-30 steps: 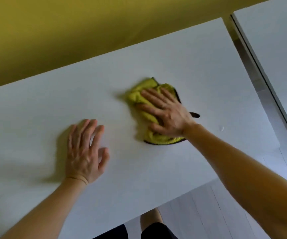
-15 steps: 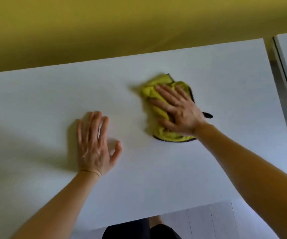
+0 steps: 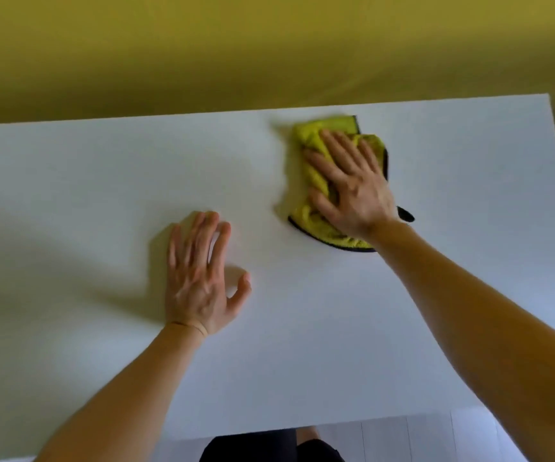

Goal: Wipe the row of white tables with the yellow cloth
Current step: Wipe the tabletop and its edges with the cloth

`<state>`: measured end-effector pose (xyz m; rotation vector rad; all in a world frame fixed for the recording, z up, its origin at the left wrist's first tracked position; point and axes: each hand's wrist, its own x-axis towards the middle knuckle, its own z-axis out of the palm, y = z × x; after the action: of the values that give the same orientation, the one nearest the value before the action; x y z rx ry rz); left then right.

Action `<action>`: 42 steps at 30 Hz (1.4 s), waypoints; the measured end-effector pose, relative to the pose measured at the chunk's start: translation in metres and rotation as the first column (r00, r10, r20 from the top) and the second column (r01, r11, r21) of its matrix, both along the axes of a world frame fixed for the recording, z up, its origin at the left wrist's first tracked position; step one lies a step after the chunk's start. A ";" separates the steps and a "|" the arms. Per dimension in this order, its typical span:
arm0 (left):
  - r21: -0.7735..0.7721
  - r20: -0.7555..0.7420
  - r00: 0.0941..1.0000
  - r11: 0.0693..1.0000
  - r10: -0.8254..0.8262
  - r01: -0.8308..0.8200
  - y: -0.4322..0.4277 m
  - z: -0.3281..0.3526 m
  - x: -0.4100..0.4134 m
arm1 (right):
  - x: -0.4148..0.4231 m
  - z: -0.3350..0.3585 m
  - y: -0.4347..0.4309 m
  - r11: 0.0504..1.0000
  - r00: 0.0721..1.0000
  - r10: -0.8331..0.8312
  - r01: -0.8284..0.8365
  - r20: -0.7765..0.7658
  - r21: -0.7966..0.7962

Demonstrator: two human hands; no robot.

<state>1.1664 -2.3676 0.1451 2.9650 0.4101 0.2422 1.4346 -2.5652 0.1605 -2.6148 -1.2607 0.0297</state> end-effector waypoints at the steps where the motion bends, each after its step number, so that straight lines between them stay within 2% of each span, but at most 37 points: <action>1: -0.002 -0.003 1.000 1.000 0.000 0.000 0.000 0.000 -0.001 | 0.012 0.002 -0.007 0.948 0.948 -0.318 0.318 -0.002 0.028; 2: -0.001 -0.008 1.000 1.000 0.002 -0.002 -0.001 -0.001 -0.001 | 0.018 0.004 -0.006 0.812 0.813 -0.582 0.582 -0.019 0.033; 3: 0.003 -0.013 1.000 1.000 0.003 -0.003 -0.001 -0.001 -0.001 | 0.018 0.005 0.005 0.667 0.667 -0.744 0.745 -0.039 0.019; 4: 0.003 -0.017 1.000 1.000 0.003 -0.003 0.000 -0.002 -0.001 | 0.011 0.006 0.021 0.590 0.590 -0.806 0.807 -0.050 0.009; 5: -0.001 -0.019 1.000 1.000 0.002 -0.002 0.000 -0.001 -0.002 | -0.002 0.008 0.040 0.614 0.614 -0.787 0.789 -0.055 0.024; 6: -0.003 -0.020 1.000 1.000 0.002 -0.002 0.000 -0.001 -0.002 | -0.018 0.008 0.059 0.730 0.731 -0.680 0.682 -0.054 0.040; 7: 0.000 -0.022 1.000 1.000 0.003 -0.003 0.000 0.000 -0.002 | -0.035 0.007 0.076 0.882 0.883 -0.468 0.469 -0.045 0.037; 8: 0.004 -0.026 1.000 1.000 0.005 -0.005 0.001 0.001 -0.001 | -0.051 0.007 0.088 0.985 0.985 -0.172 0.172 -0.030 0.012; 9: 0.006 -0.026 1.000 1.000 0.008 -0.007 0.001 0.001 -0.001 | -0.059 0.006 0.092 0.993 0.993 0.117 -0.118 -0.028 -0.016; 10: 0.008 -0.022 1.000 1.000 0.009 -0.008 0.001 0.001 -0.002 | -0.052 0.004 0.089 0.941 0.942 0.336 -0.337 -0.024 -0.043; 11: 0.011 -0.020 1.000 1.000 0.007 -0.006 0.000 0.002 -0.002 | -0.036 0.002 0.080 0.893 0.894 0.448 -0.447 -0.004 -0.059; 12: 0.011 -0.017 1.000 1.000 0.002 -0.001 0.000 0.002 -0.002 | -0.018 0.000 0.069 0.899 0.900 0.436 -0.434 0.018 -0.057; 13: 0.007 -0.012 1.000 1.000 -0.003 0.003 -0.001 0.002 -0.001 | 0.002 -0.003 0.055 0.955 0.954 0.298 -0.297 0.040 -0.028; 14: 0.000 -0.006 1.000 1.000 -0.006 0.006 0.000 0.002 -0.001 | 0.022 -0.003 0.038 0.999 0.998 0.043 -0.044 0.046 0.011; 15: -0.005 -0.006 1.000 1.000 -0.005 0.005 0.000 0.002 -0.001 | 0.039 0.000 0.023 0.963 0.962 -0.269 0.269 0.035 0.024; 16: -0.006 -0.012 1.000 1.000 -0.001 0.001 -0.001 0.002 -0.001 | 0.051 0.004 0.012 0.835 0.835 -0.550 0.550 0.011 0.014; 17: -0.004 -0.018 1.000 1.000 0.002 -0.002 -0.001 0.002 -0.001 | 0.054 0.007 0.012 0.685 0.685 -0.728 0.729 -0.012 0.000; 18: -0.003 -0.025 1.000 1.000 0.003 -0.003 -0.001 0.001 -0.001 | 0.048 0.009 0.022 0.595 0.595 -0.803 0.803 -0.032 -0.008; 19: -0.008 -0.032 0.999 1.000 0.001 -0.001 -0.001 0.001 -0.001 | 0.034 0.010 0.038 0.608 0.608 -0.793 0.794 -0.036 0.007; 20: -0.011 -0.036 0.999 1.000 -0.001 0.001 0.000 0.002 -0.002 | 0.013 0.009 0.057 0.698 0.700 -0.714 0.715 -0.036 0.047; 21: -0.006 -0.036 0.999 1.000 -0.001 0.001 0.000 0.002 -0.001 | -0.013 0.009 0.079 0.822 0.825 -0.563 0.565 -0.040 0.070; 22: 0.004 -0.036 0.999 1.000 0.003 -0.003 -0.001 0.002 0.000 | -0.039 0.008 0.101 0.936 0.938 -0.345 0.347 -0.042 0.057; 23: 0.012 -0.039 0.999 1.000 0.009 -0.008 -0.001 0.002 -0.001 | -0.062 0.008 0.118 0.994 0.993 -0.108 0.109 -0.037 0.028; 24: 0.014 -0.041 0.999 1.000 0.015 -0.014 -0.001 0.002 -0.002 | -0.075 0.008 0.129 0.996 0.995 0.090 -0.089 -0.040 0.010; 25: 0.015 -0.042 0.999 1.000 0.018 -0.018 -0.001 0.001 -0.002 | -0.075 0.007 0.132 0.978 0.977 0.210 -0.210 -0.033 0.008; 26: 0.014 -0.041 0.999 1.000 0.017 -0.016 -0.001 0.001 -0.002 | -0.064 0.004 0.128 0.965 0.965 0.263 -0.263 -0.017 0.016; 28: 0.005 -0.044 0.999 1.000 0.005 -0.005 -0.002 0.002 0.000 | -0.028 0.001 0.099 0.983 0.983 0.181 -0.182 0.006 0.020; 30: -0.010 -0.045 0.999 1.000 0.001 -0.001 -0.002 0.004 -0.001 | 0.014 0.002 0.050 0.994 0.994 -0.109 0.109 0.006 0.006; 33: -0.014 -0.083 0.996 1.000 -0.011 0.010 -0.003 0.004 -0.001 | 0.063 0.010 -0.029 0.855 0.855 -0.518 0.518 -0.005 -0.041; 36: -0.012 -0.108 0.993 0.999 -0.043 0.042 -0.003 0.006 0.000 | 0.066 0.012 -0.037 0.728 0.726 -0.686 0.684 -0.041 -0.054; 37: -0.013 -0.117 0.992 0.999 -0.053 0.052 -0.002 0.008 0.001 | 0.056 0.011 -0.021 0.730 0.729 -0.683 0.681 -0.043 -0.054; 38: -0.017 -0.126 0.990 0.998 -0.061 0.060 -0.002 0.011 0.001 | 0.041 0.012 0.000 0.775 0.775 -0.631 0.630 -0.037 -0.046; 40: -0.011 -0.152 0.986 0.998 -0.066 0.065 -0.002 0.016 0.002 | 0.002 0.012 0.049 0.928 0.928 -0.372 0.370 -0.030 -0.054; 42: 0.018 -0.194 0.980 0.998 -0.052 0.056 -0.004 0.021 0.001 | -0.028 0.012 0.085 0.996 0.996 -0.071 0.068 -0.052 -0.059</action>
<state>1.1678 -2.3712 0.1659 3.0287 0.3499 -0.0486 1.4063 -2.4798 0.1727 -2.6851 -1.1665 0.1246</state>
